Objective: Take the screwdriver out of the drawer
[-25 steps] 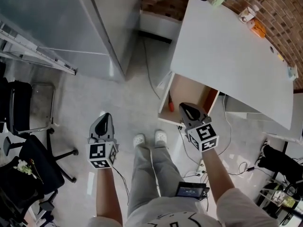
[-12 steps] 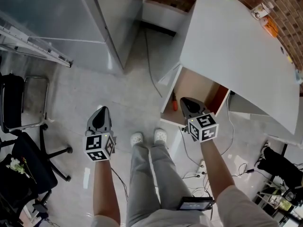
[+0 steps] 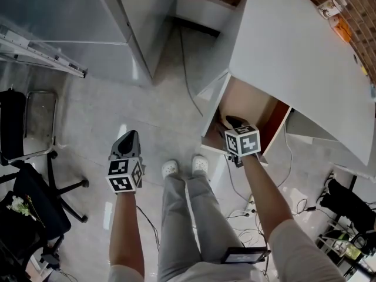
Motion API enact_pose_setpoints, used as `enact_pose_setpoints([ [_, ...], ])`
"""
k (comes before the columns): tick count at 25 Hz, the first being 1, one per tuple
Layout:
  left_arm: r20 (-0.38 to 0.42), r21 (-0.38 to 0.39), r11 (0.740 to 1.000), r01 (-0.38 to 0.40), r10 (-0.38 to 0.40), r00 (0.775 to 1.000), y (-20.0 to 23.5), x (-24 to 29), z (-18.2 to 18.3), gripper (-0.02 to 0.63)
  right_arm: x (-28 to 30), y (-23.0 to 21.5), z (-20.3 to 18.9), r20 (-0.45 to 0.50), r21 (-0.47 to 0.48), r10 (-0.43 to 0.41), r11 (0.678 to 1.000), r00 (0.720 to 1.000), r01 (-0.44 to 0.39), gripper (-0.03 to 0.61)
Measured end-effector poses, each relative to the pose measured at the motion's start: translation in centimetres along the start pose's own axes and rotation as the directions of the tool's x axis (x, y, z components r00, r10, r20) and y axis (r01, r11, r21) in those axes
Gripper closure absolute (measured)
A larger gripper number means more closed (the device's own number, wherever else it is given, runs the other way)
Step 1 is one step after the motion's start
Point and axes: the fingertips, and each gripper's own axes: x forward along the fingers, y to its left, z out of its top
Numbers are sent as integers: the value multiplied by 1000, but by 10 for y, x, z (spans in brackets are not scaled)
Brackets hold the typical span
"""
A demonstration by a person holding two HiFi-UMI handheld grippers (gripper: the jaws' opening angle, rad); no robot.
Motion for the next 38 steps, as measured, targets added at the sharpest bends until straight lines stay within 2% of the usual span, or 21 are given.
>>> enact_pose_setpoints([
  [3,-16,-6,1000,7,-7,1000,2,7,-6,601,15,-4,-8,-66,5,-2,1000,998,3,446],
  [5,-24,-10,1000,12,-12,1000,3,10,-10,601,24,-6,-14,-112,53,24,998,993,-18,446],
  [8,-36,-10,1000,16,-16,999,5,15,-14,601,32,-14,-12,-126,94,23,995,992,-11,446],
  [14,-55,-29,1000,8,-9,998,8,19,-22,601,54,-25,-27,-223,14,-29,999,974,33,446],
  [19,-68,-33,999,-4,2,998,16,20,-26,601,66,-30,-28,-259,-54,-89,995,962,78,446],
  [21,-66,-39,999,-9,6,998,19,21,-28,601,67,-32,-29,-265,-95,-121,990,956,99,466],
  [25,-69,-60,998,-13,9,998,19,23,-34,601,70,-23,-41,-312,-118,-106,990,944,72,476],
  [29,-82,-71,997,-4,-2,997,11,27,-42,601,68,-37,-29,-256,-97,-137,989,957,116,506],
  [38,-93,-61,998,-8,2,996,9,18,-40,601,55,-33,-22,-222,8,-101,994,970,106,518],
])
